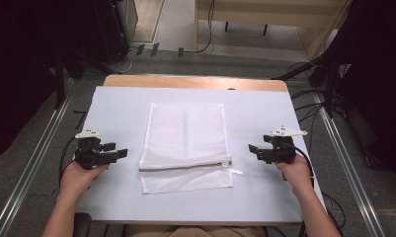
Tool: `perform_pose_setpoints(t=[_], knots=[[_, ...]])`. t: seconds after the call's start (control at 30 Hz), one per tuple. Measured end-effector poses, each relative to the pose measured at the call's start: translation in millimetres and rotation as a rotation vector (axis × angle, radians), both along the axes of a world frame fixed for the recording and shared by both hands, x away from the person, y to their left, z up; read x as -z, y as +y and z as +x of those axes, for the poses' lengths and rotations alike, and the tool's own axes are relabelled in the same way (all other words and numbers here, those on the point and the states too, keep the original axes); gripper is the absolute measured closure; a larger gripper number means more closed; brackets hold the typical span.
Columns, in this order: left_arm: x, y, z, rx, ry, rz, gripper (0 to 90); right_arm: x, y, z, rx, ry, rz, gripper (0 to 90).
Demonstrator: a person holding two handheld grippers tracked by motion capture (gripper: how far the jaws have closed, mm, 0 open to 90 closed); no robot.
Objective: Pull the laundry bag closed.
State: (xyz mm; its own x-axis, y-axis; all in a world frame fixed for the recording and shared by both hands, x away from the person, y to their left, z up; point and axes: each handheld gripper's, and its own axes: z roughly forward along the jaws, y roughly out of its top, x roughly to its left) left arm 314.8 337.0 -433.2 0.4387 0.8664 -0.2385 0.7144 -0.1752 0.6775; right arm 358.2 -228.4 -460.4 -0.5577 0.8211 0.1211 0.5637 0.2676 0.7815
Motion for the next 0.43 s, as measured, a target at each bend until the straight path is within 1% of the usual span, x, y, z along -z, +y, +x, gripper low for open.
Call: perform_pose_setpoints(t=[0.17,0.43], knots=[[1.3,-0.9,0.6,0.003,0.008,0.005,35.0,0.5,-0.1,0.2,-0.006,0.016,0.004,24.3],[3.4,-3.8,1.5,0.008,0.021,0.031,34.1,2.5,1.7,0.6,-0.01,0.026,-0.009,24.0]])
